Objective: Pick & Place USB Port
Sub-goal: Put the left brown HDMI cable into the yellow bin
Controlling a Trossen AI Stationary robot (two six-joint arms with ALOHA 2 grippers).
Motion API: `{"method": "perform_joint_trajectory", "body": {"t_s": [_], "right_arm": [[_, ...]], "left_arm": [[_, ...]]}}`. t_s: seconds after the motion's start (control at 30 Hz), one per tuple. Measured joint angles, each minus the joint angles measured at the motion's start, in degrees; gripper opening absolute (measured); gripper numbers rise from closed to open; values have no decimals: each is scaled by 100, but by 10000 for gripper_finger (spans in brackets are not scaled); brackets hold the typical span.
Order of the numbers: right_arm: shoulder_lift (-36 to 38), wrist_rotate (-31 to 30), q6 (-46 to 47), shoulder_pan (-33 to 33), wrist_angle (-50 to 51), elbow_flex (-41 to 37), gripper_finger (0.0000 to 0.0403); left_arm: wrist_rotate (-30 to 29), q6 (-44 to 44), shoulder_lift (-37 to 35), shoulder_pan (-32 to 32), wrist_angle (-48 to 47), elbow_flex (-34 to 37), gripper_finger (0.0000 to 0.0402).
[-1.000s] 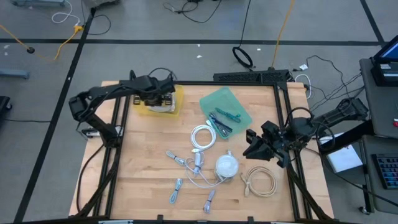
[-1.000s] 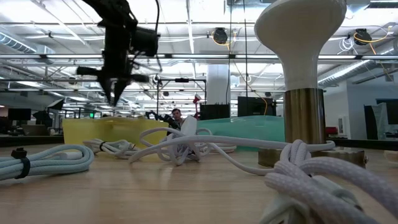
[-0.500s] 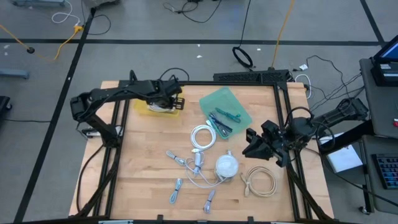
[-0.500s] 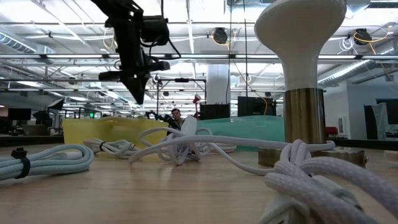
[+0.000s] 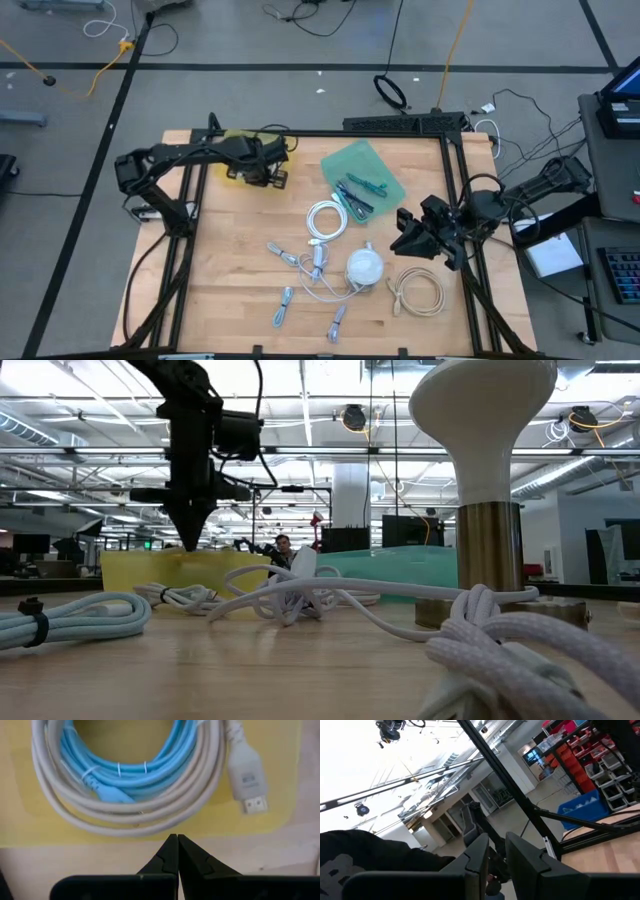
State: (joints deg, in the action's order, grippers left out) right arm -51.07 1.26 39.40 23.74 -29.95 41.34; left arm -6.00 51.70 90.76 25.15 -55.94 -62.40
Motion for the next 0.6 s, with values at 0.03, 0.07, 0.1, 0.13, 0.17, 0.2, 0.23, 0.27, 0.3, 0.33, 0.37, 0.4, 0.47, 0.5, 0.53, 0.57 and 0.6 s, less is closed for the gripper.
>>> {"method": "perform_joint_trajectory", "body": {"t_s": [0.03,0.07,0.1,0.13,0.17,0.2,0.23,0.27,0.3,0.33,0.37,0.4,0.47,0.5,0.53,0.57,0.6], "right_arm": [[0,0,0,-2,-2,0,61],[0,0,0,-2,-2,0,61],[0,0,0,-2,-3,0,61],[0,0,0,-1,-1,0,61],[0,0,0,0,-2,0,61],[0,0,2,-2,-2,0,61],[0,0,2,0,-2,0,61],[0,0,8,0,-2,0,61],[0,0,30,-2,-4,1,61],[0,0,36,1,-4,2,61],[0,0,40,-2,-2,2,61],[0,0,42,-2,-9,2,61],[0,0,43,0,-13,2,61],[0,0,68,-2,-17,2,61],[0,0,85,-1,-22,2,61],[0,0,87,0,-22,2,61],[0,0,87,-1,-22,2,61]], "left_arm": [[-27,38,-21,-23,30,82,0],[-26,41,-39,-30,53,161,0],[-27,38,-37,-31,103,238,0],[-50,27,-39,-41,174,309,0],[-122,26,-45,-67,242,370,0],[-231,29,-44,-103,302,398,0],[-370,59,-39,-143,316,401,0],[-488,108,-36,-183,323,403,0],[-573,137,-33,-203,349,403,0],[-614,137,-29,-208,392,403,0],[-623,135,-26,-206,430,403,0],[-624,129,-24,-200,469,406,0],[-649,114,-21,-197,530,408,0],[-670,122,-17,-197,569,410,0],[-688,137,-17,-197,603,413,0],[-710,158,-17,-191,616,414,0],[-737,189,-13,-175,622,415,0]]}}
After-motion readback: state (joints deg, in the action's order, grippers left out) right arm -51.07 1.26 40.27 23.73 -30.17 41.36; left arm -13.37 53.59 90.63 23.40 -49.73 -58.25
